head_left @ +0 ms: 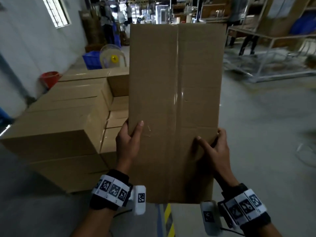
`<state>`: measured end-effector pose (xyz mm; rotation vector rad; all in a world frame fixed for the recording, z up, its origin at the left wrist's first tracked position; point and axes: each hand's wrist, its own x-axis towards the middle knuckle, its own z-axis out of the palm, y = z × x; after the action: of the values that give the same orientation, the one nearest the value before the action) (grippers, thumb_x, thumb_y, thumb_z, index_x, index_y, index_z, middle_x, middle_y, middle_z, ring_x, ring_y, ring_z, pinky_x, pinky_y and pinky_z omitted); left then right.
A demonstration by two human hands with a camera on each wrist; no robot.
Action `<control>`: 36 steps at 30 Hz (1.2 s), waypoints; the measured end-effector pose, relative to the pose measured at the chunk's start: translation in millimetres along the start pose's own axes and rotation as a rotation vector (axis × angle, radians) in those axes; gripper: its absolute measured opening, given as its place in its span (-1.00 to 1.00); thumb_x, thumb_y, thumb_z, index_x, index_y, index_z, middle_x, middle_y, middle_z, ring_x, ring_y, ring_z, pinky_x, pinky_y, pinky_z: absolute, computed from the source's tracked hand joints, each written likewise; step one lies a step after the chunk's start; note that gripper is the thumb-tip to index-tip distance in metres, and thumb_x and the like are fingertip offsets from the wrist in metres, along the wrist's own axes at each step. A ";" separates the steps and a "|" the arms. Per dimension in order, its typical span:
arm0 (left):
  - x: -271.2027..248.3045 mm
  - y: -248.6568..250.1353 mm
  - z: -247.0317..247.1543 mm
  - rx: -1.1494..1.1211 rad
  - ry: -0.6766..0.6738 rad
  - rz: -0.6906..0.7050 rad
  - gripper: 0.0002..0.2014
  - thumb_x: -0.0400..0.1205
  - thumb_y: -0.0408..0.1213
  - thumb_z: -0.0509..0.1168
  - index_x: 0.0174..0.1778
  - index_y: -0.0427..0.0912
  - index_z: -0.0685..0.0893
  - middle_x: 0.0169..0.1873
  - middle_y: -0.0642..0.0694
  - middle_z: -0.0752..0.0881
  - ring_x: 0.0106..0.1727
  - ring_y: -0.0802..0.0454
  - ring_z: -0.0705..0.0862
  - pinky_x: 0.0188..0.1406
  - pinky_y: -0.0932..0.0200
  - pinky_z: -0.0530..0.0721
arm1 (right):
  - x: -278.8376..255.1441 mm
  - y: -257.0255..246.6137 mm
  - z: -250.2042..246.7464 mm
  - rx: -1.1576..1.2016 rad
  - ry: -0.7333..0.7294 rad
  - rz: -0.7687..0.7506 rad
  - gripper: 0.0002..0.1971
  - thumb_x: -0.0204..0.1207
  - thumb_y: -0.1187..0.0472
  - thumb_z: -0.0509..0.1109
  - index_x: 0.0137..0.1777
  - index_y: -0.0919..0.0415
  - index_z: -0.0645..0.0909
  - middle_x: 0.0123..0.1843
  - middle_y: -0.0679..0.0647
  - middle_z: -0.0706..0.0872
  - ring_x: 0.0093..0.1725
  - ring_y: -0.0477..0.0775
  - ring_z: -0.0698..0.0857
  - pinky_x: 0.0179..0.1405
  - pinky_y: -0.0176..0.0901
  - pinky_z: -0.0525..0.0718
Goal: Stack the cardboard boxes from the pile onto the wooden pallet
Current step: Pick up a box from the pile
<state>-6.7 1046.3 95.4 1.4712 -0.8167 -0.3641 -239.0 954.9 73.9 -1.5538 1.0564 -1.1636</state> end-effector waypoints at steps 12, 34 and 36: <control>99.2 -69.3 193.1 -0.157 0.081 -0.081 -0.68 0.75 -0.01 0.28 0.43 0.13 0.60 0.23 0.10 0.76 0.25 0.15 0.73 0.27 -0.07 0.74 | 246.9 55.6 -81.9 -0.152 -0.276 0.029 -0.37 0.55 -0.13 0.44 0.58 -0.20 0.28 0.30 -0.24 0.61 0.24 -0.06 0.68 0.25 0.23 0.73; 375.9 -104.5 506.4 -0.103 0.365 -0.028 -0.53 0.71 -0.09 0.39 0.56 0.03 0.53 0.36 0.12 0.71 0.37 0.18 0.68 0.35 0.05 0.66 | 708.6 172.3 -114.9 -0.032 -0.457 -0.055 -0.31 0.48 -0.01 0.57 0.53 -0.11 0.31 0.24 -0.16 0.67 0.16 -0.01 0.73 -0.09 0.08 0.84; 398.9 -100.9 531.5 -0.080 0.404 -0.024 -0.53 0.71 -0.14 0.39 0.56 0.02 0.54 0.34 0.15 0.71 0.34 0.24 0.68 0.33 0.13 0.67 | 752.5 178.7 -112.1 -0.039 -0.495 -0.056 -0.29 0.47 0.00 0.59 0.55 -0.05 0.31 0.23 -0.14 0.67 0.19 0.01 0.72 0.06 0.09 0.80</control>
<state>-65.4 378.3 50.2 1.4180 -0.4557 -0.1072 -223.7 173.5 74.5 -1.7895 0.7098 -0.7354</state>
